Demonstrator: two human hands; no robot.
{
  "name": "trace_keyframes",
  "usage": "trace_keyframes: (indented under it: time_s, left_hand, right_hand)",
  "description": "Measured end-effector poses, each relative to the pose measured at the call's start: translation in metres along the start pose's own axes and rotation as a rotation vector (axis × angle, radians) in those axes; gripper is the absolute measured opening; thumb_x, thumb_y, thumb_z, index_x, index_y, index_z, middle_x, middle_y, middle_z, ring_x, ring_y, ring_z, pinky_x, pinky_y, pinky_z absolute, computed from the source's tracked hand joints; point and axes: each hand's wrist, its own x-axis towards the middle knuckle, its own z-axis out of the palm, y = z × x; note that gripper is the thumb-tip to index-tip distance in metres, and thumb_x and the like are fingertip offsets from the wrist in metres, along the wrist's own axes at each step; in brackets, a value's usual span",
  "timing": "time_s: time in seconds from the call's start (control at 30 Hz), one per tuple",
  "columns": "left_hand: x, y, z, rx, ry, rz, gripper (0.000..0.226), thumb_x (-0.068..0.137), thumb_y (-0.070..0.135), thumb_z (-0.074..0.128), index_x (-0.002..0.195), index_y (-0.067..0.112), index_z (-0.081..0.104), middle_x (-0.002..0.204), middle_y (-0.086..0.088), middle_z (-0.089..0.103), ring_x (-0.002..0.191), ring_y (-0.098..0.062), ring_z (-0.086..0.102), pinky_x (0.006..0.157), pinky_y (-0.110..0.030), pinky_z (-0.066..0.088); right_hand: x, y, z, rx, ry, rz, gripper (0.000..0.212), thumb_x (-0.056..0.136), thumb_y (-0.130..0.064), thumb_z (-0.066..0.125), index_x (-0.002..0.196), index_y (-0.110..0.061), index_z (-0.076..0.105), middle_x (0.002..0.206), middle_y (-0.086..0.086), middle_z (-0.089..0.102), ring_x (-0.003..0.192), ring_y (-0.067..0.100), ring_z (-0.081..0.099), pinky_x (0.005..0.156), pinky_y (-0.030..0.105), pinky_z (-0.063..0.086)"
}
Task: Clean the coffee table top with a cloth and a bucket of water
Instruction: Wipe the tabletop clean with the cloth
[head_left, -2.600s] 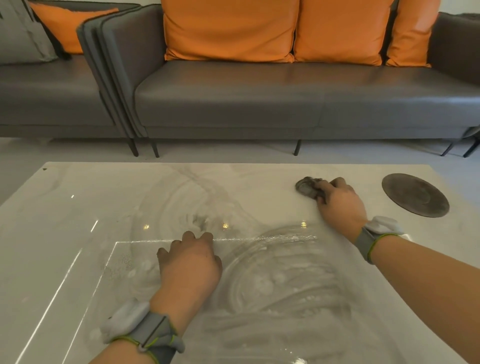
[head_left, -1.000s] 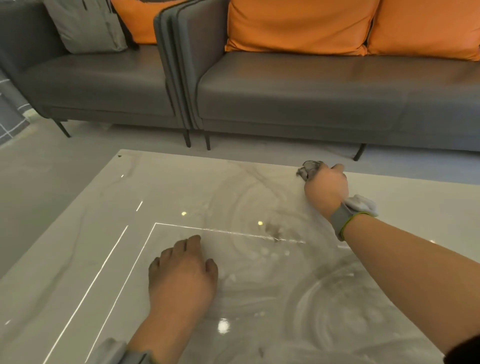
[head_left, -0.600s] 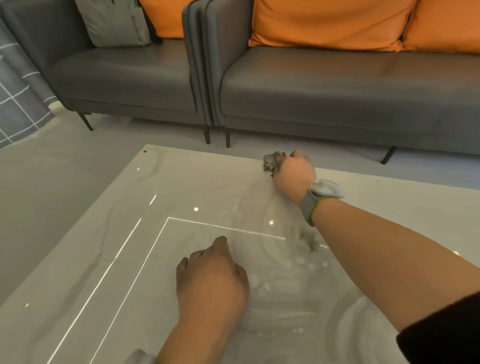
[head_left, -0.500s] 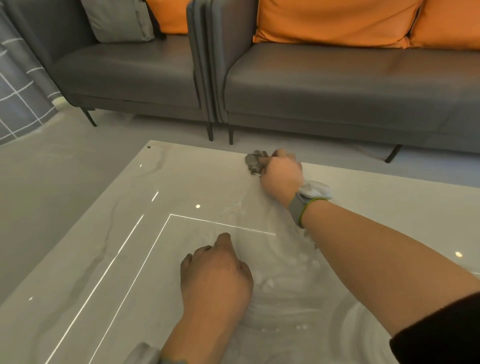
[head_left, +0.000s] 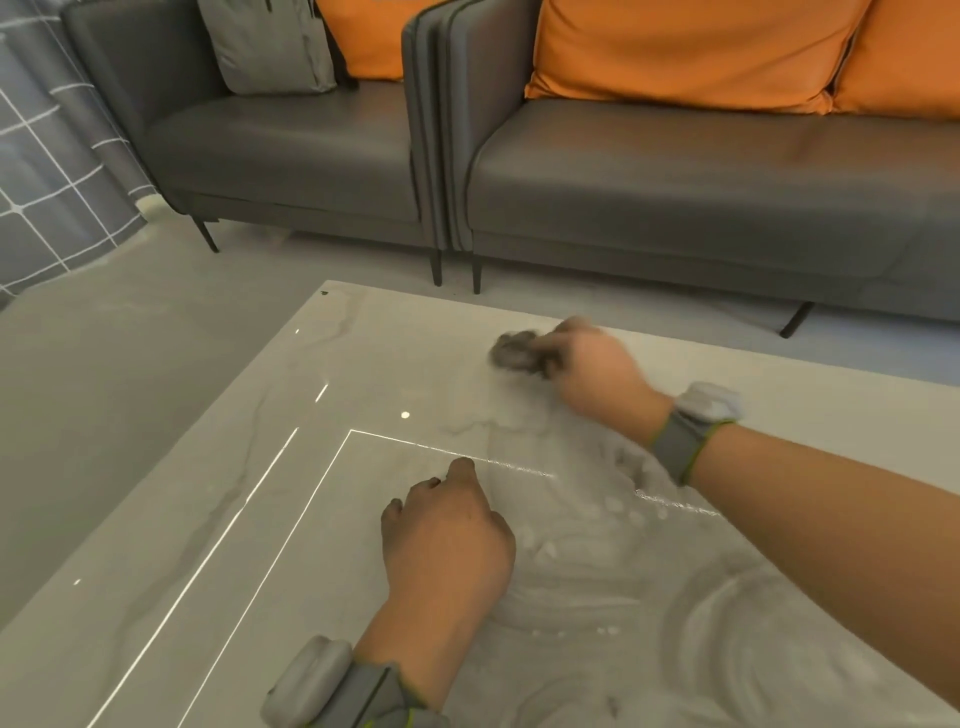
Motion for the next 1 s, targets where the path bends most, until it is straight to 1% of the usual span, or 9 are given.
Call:
trace_keyframes:
  time_s: [0.07,0.17,0.23,0.33,0.43,0.63,0.8,0.9,1.0]
  left_hand:
    - [0.001,0.0,0.0,-0.007,-0.001,-0.008,0.044,0.087,0.023,0.043,0.131,0.023,0.045,0.091,0.006,0.057,0.105,-0.021,0.057,0.087,-0.034,0.038]
    - [0.0,0.001,-0.001,0.022,0.012,0.01,0.041,0.087,0.023,0.044,0.128,0.023,0.046,0.081,0.009,0.046,0.099,-0.02,0.057,0.077,-0.033,0.032]
    - [0.001,0.001,-0.001,0.035,0.015,0.006,0.041,0.086,0.022,0.044,0.127,0.022,0.047,0.077,0.008,0.046,0.089,-0.021,0.052,0.074,-0.032,0.029]
    - [0.004,0.002,0.001,0.044,0.029,-0.011,0.041,0.086,0.022,0.044,0.126,0.022,0.047,0.077,0.007,0.049,0.08,-0.02,0.044,0.072,-0.031,0.029]
    - [0.005,0.002,0.002,0.042,0.042,-0.01,0.041,0.086,0.022,0.043,0.127,0.021,0.047,0.074,0.008,0.047,0.079,-0.021,0.044,0.072,-0.031,0.031]
    - [0.008,0.003,0.006,0.02,0.051,-0.011,0.047,0.086,0.02,0.042,0.133,0.02,0.044,0.083,0.004,0.061,0.092,-0.025,0.058,0.075,-0.033,0.036]
    - [0.007,0.005,0.008,0.041,0.056,0.0,0.044,0.085,0.02,0.044,0.128,0.02,0.046,0.093,0.001,0.067,0.096,-0.027,0.06,0.074,-0.033,0.037]
    - [0.006,0.005,0.009,0.055,0.057,0.005,0.042,0.085,0.02,0.044,0.128,0.019,0.046,0.087,0.002,0.064,0.096,-0.026,0.06,0.074,-0.033,0.037]
    - [0.006,0.004,0.009,0.046,0.057,0.005,0.041,0.085,0.02,0.044,0.126,0.019,0.046,0.084,0.003,0.06,0.095,-0.026,0.059,0.074,-0.033,0.035]
  right_hand:
    - [0.003,0.044,-0.016,-0.139,0.117,0.275,0.037,0.09,-0.019,0.051,0.122,-0.028,0.068,0.112,0.012,0.057,0.097,0.038,0.062,0.084,0.039,0.053]
    - [-0.012,0.091,-0.03,-0.25,0.11,0.672,0.036,0.092,-0.03,0.049,0.121,-0.015,0.065,0.121,0.016,0.052,0.099,0.042,0.062,0.082,0.041,0.051]
    - [-0.019,0.092,-0.028,-0.302,0.067,0.731,0.033,0.095,-0.027,0.048,0.118,-0.009,0.065,0.123,0.016,0.048,0.098,0.042,0.06,0.077,0.039,0.046]
    - [-0.012,0.073,-0.014,-0.275,0.104,0.782,0.033,0.095,-0.02,0.053,0.119,-0.002,0.064,0.126,0.017,0.046,0.106,0.041,0.058,0.081,0.04,0.046]
    - [-0.003,0.036,0.006,-0.23,0.131,0.728,0.031,0.095,-0.018,0.053,0.12,-0.007,0.066,0.123,0.013,0.049,0.107,0.035,0.059,0.076,0.037,0.044]
    - [-0.032,-0.003,0.022,-0.249,0.052,0.271,0.04,0.085,-0.016,0.052,0.121,-0.026,0.064,0.116,0.007,0.053,0.104,0.033,0.052,0.089,0.041,0.046]
    - [-0.069,-0.006,0.016,-0.051,-0.081,-0.022,0.048,0.084,-0.014,0.05,0.124,-0.034,0.069,0.112,0.003,0.058,0.1,0.032,0.056,0.085,0.039,0.047]
    - [-0.07,0.012,-0.005,0.054,-0.138,-0.056,0.05,0.083,-0.017,0.046,0.122,-0.035,0.07,0.11,0.001,0.059,0.102,0.028,0.058,0.088,0.036,0.048]
    - [-0.059,0.064,-0.037,-0.091,0.1,0.141,0.043,0.088,-0.015,0.054,0.122,-0.036,0.07,0.111,0.006,0.059,0.101,0.035,0.058,0.085,0.04,0.05]
